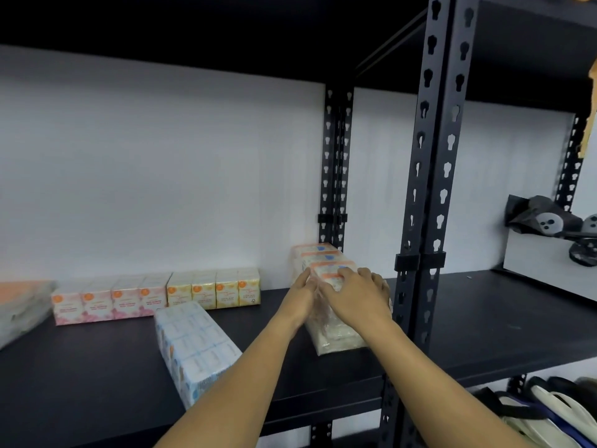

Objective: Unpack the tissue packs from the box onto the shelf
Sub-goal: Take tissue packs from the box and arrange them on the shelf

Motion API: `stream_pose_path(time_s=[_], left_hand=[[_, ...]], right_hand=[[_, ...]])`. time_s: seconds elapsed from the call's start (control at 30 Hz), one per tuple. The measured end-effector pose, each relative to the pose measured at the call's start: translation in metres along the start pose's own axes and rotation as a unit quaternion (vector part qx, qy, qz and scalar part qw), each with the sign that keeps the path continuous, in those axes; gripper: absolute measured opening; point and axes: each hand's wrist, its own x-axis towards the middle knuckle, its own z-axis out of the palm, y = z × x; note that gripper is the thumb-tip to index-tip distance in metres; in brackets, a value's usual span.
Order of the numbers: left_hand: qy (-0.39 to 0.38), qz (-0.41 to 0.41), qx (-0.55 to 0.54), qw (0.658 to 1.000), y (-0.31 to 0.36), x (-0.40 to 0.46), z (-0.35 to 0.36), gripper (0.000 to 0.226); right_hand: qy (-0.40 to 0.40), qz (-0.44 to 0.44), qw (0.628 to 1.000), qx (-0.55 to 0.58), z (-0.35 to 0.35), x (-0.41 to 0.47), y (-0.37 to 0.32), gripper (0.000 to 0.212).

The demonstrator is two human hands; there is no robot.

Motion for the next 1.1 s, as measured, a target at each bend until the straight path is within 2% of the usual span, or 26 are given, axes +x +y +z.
stream_pose_path(time_s=[0.1, 0.2, 0.27, 0.37, 0.47, 0.53, 0.63, 0.7, 0.8, 0.87, 0.93, 1.1], left_hand=[[0.020, 0.001, 0.018, 1.000, 0.015, -0.013, -0.007, 0.048], [0.046, 0.035, 0.068, 0.996, 0.036, -0.029, -0.022, 0.047], [0.084, 0.065, 0.114, 0.988, 0.046, -0.040, -0.040, 0.047], [0.134, 0.091, 0.191, 0.968, 0.050, -0.059, -0.076, 0.043], [0.189, 0.090, 0.219, 0.953, 0.042, -0.083, -0.121, 0.039], [0.219, 0.081, 0.231, 0.944, 0.031, -0.100, -0.150, 0.037], [0.249, 0.040, 0.234, 0.939, 0.011, -0.127, -0.184, 0.037], [0.254, 0.020, 0.238, 0.937, -0.002, -0.141, -0.200, 0.038], [0.243, 0.008, 0.250, 0.937, -0.015, -0.155, -0.214, 0.036], [0.226, 0.014, 0.251, 0.941, -0.020, -0.160, -0.220, 0.037], [0.212, 0.020, 0.246, 0.946, -0.023, -0.163, -0.228, 0.040], [0.213, 0.027, 0.239, 0.947, -0.030, -0.162, -0.247, 0.054]], right_hand=[[0.012, -0.005, 1.000, 0.002, 0.000, -0.002, -0.007, 0.069], [0.045, -0.039, 0.998, 0.034, 0.001, -0.007, -0.027, 0.063], [0.061, -0.068, 0.994, 0.058, 0.003, -0.012, -0.043, 0.058], [0.041, -0.108, 0.989, 0.093, 0.008, -0.023, -0.068, 0.054], [-0.040, -0.145, 0.979, 0.140, 0.014, -0.042, -0.092, 0.059], [-0.129, -0.162, 0.967, 0.150, 0.019, -0.058, -0.109, 0.077], [-0.228, -0.167, 0.956, 0.076, 0.033, -0.078, -0.134, 0.112], [-0.250, -0.158, 0.955, 0.010, 0.042, -0.087, -0.146, 0.119], [-0.241, -0.158, 0.957, -0.023, 0.052, -0.095, -0.157, 0.102], [-0.222, -0.153, 0.963, -0.006, 0.056, -0.096, -0.159, 0.082], [-0.204, -0.151, 0.967, 0.019, 0.058, -0.095, -0.160, 0.072], [-0.189, -0.186, 0.957, 0.117, 0.064, -0.082, -0.166, 0.078]])
